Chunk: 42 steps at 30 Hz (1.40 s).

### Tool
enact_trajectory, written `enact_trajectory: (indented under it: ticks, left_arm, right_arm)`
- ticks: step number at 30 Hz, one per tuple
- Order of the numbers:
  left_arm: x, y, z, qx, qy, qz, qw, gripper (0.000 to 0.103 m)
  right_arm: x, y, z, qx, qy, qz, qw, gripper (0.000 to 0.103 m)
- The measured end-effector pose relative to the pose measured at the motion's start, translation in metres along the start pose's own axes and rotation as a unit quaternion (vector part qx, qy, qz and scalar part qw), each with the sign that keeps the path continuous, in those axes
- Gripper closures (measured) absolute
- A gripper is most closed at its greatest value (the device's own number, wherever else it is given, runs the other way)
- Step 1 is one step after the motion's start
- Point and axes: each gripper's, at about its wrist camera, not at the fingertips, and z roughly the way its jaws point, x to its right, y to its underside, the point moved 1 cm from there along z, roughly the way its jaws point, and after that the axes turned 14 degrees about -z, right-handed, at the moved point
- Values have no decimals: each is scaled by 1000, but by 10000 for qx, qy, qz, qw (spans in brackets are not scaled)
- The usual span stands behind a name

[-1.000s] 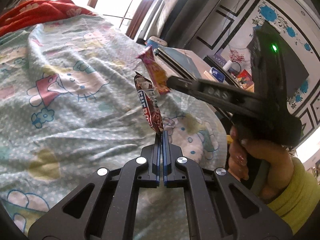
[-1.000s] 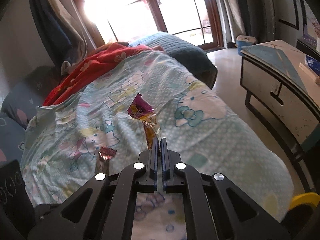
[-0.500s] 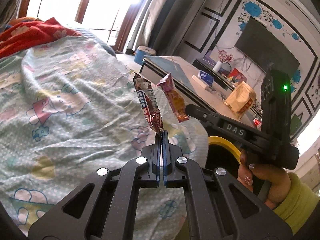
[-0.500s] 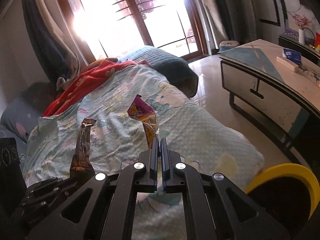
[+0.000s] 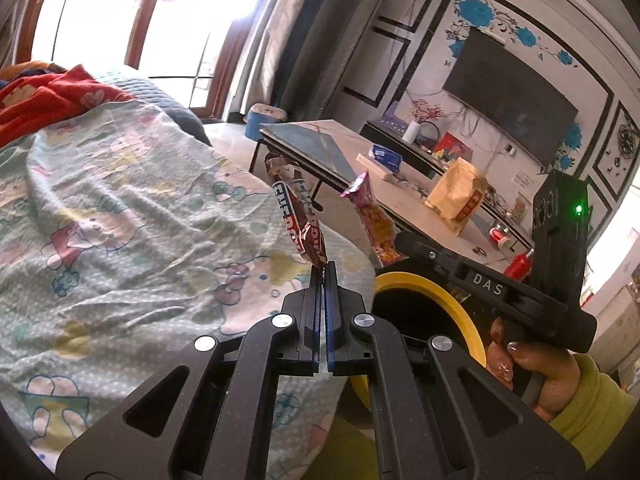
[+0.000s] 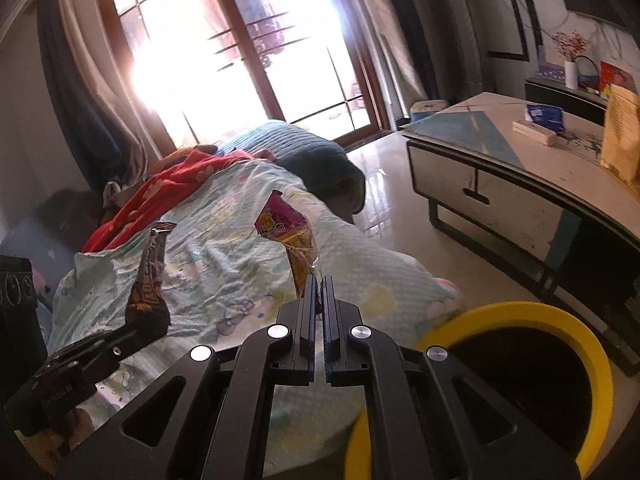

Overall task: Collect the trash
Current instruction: 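Lift and carry both candy wrappers with both grippers over the bin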

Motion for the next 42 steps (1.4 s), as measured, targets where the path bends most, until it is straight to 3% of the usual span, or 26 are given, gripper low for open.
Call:
enact_trajectory:
  ticks: [20,35,42]
  left_arm:
    - [53,31,9,-300,403,666,9965,103]
    - [93,66,28,-691,660,1255,9875,103]
    - [109,84,44,-947,737,1498,9814,103]
  right_arm:
    - [51,39,-70,112,713,395,9966,100]
    - [87,68,-112,202,1343,625,9888,100]
    - [96,86,-124,115,1444,688,9871,100]
